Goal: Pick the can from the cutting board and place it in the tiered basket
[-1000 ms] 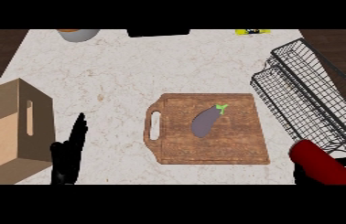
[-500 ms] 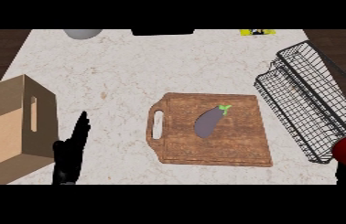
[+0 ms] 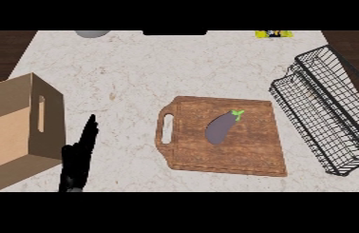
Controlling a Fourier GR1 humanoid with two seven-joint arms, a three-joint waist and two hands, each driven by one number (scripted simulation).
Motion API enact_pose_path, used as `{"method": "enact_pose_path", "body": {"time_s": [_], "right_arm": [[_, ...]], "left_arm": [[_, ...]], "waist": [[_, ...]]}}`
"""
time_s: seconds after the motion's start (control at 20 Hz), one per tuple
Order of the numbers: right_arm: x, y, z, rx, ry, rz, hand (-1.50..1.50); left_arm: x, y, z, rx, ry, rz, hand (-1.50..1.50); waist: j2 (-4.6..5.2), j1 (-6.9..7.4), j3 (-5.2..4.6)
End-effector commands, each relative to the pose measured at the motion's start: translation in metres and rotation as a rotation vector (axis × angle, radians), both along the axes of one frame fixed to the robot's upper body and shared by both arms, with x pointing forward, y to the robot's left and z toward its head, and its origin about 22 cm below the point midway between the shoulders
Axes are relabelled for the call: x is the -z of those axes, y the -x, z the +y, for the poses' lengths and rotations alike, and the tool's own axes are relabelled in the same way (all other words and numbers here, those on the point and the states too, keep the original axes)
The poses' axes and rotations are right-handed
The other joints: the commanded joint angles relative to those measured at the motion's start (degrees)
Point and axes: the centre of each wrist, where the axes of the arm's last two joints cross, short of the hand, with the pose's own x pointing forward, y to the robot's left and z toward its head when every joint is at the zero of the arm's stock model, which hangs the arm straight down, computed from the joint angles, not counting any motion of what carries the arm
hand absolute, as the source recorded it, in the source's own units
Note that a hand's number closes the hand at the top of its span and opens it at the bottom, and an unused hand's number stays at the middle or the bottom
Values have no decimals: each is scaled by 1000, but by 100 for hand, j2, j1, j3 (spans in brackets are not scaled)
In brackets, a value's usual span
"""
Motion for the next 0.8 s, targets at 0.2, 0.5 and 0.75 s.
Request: {"method": "enact_pose_path", "body": {"time_s": [0.2, 0.5, 0.75], "right_arm": [[-65, -4, -10, 25, -112, -63, 150], [-85, -31, -31, -39, -158, -4, 150], [-59, -74, -62, -40, -179, 37, 150]], "left_arm": [[-10, -13, -5, 0, 15, -6, 0], [1, -2, -23, 4, 13, -7, 0], [5, -17, -8, -1, 19, 16, 0]], "waist": [[14, 40, 11], [18, 63, 13], [58, 98, 20]]}}
